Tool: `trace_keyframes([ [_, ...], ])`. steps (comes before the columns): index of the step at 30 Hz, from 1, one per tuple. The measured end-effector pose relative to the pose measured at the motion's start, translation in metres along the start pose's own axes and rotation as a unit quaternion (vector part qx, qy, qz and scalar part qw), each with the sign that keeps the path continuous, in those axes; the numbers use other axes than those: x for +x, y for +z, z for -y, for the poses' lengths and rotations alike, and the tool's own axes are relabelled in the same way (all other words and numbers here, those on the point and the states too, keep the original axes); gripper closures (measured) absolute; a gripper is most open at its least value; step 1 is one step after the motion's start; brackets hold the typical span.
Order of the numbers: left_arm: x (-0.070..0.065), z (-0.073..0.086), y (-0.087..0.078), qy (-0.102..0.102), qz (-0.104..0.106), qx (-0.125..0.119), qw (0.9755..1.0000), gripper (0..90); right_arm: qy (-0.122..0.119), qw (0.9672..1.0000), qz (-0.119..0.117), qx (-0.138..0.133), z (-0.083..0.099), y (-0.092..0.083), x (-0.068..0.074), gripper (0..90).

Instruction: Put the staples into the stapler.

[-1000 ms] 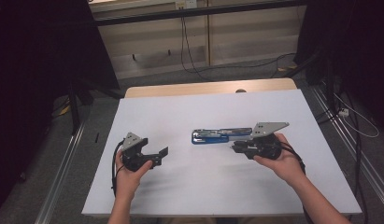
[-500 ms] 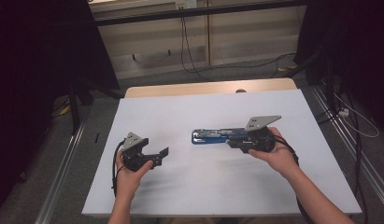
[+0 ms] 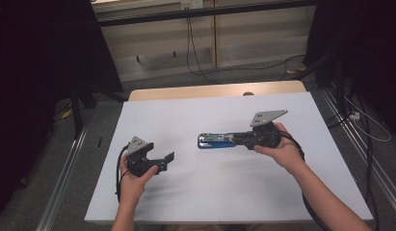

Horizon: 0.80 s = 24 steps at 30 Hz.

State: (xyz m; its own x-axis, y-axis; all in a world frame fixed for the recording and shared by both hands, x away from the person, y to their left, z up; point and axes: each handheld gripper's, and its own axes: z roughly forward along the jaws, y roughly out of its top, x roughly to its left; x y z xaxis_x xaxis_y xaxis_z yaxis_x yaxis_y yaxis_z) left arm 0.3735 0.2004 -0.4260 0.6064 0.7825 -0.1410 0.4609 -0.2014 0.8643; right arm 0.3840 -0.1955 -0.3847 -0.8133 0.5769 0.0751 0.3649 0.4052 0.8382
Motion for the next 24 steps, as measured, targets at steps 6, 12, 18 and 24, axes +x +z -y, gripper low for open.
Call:
trace_keyframes([
  [6,-0.001,0.0,0.0,0.002,0.002,0.001,1.0,6.0,-0.006,1.0,0.0,0.002,-0.003,0.002,-0.003,79.2],
  [12,-0.003,-0.001,0.0,0.001,0.008,0.003,1.0,6.0,-0.01,0.9999,-0.009,0.004,-0.006,0.005,-0.007,79.3],
  [18,-0.003,-0.001,0.0,0.002,0.008,0.004,1.0,6.0,-0.014,0.9999,-0.01,-0.001,-0.011,0.01,-0.01,79.3],
  [24,-0.004,0.0,0.001,0.001,0.012,0.004,0.9999,6.1,-0.016,0.9998,-0.009,-0.003,-0.017,0.013,-0.014,79.3],
])
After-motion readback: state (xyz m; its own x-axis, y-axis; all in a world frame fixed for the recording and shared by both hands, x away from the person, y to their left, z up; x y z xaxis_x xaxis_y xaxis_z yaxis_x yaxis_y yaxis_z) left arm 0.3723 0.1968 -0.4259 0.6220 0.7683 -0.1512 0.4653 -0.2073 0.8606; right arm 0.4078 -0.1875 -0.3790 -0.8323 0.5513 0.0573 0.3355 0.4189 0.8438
